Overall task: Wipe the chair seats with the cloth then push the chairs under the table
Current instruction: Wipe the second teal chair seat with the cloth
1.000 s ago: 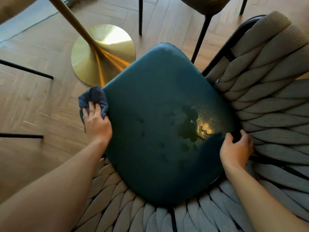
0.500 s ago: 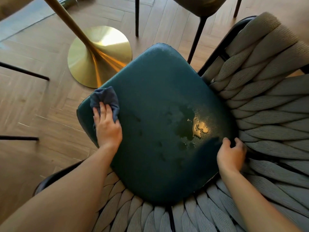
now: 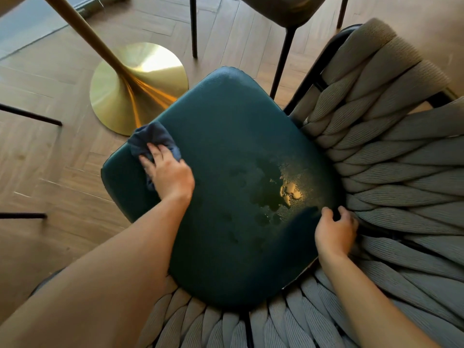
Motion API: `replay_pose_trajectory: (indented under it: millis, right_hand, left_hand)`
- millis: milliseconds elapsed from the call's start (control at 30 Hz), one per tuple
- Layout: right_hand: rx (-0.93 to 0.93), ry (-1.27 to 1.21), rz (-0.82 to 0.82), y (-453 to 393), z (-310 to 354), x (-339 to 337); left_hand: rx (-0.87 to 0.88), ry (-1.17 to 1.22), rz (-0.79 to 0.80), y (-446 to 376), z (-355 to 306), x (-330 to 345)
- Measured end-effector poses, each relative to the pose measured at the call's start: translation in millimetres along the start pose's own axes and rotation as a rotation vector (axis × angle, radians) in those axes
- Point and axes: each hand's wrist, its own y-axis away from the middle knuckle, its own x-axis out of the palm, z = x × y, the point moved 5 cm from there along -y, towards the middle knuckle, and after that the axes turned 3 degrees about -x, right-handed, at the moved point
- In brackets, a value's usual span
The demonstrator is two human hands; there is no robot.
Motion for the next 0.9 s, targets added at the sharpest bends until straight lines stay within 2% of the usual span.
replay_pose_trajectory:
  millis: [33,67,167,200,233,267,367,433,467,500,600,633,667,700,767,833,900]
  right_hand:
    - [-0.002,0.000,0.002,-0.8,-1.0,0.0]
    - [-0.003,-0.002,0.005,-1.2,-1.6,0.1]
    - [-0.003,-0.013,0.015,-1.7,-1.9,-0.9]
    - [0.000,-0.021,0.014,-2.5,-2.0,-1.5]
    - [0.006,-0.031,0.014,-3.3,-2.8,-1.9]
    - [0.010,-0.040,0.017,-4.0,-3.5,-2.0]
    - [0.011,-0.049,0.026,-4.2,-4.8,-2.2]
    - [0.001,-0.051,0.037,-4.6,-4.5,-3.6]
    - [-0.002,-0.055,0.043,-5.4,-4.3,-4.3]
    - [-0.001,-0.059,0.049,-6.4,-4.7,-5.1]
    - [0.012,-0.076,0.070,-7.5,-5.3,-6.8]
    - [0.014,-0.084,0.074,-7.2,-5.2,-7.2]
    - [0.014,-0.089,0.074,-7.1,-4.9,-7.3]
    - [0.014,-0.091,0.073,-7.3,-4.9,-7.4]
    - [0.014,-0.091,0.073,-8.3,-5.2,-7.6]
    - [0.006,-0.093,0.078,-8.7,-5.2,-8.4]
    - [0.001,-0.094,0.090,-9.3,-5.8,-9.8]
  left_hand:
    - [0.030,-0.014,0.021,2.4,-17.7,7.3]
    - [0.148,-0.048,0.046,8.0,-33.9,15.1]
    - [0.776,-0.151,0.164,43.5,-44.3,32.8]
    - [0.891,-0.186,0.161,50.8,-33.7,31.8]
    - [0.908,-0.202,0.137,52.4,-20.9,28.4]
    - [0.828,-0.197,0.104,49.4,-10.1,25.2]
    - [0.343,-0.094,0.000,41.0,-18.8,23.0]
    - [0.176,-0.043,0.019,47.8,-52.7,35.0]
    - [0.214,-0.056,0.052,53.9,-70.1,43.2]
    - [0.328,-0.082,0.093,61.7,-84.5,50.9]
    - [0.850,-0.175,0.232,88.8,-88.8,57.3]
    - [0.934,-0.199,0.244,92.4,-76.7,55.8]
    - [0.933,-0.193,0.237,92.6,-63.7,51.8]
    - [0.850,-0.159,0.212,88.5,-52.1,47.9]
    - [0.564,-0.071,0.158,80.7,-46.2,43.2]
    - [0.344,-0.020,0.130,80.8,-67.4,49.2]
    - [0.284,-0.016,0.134,86.6,-103.6,61.1]
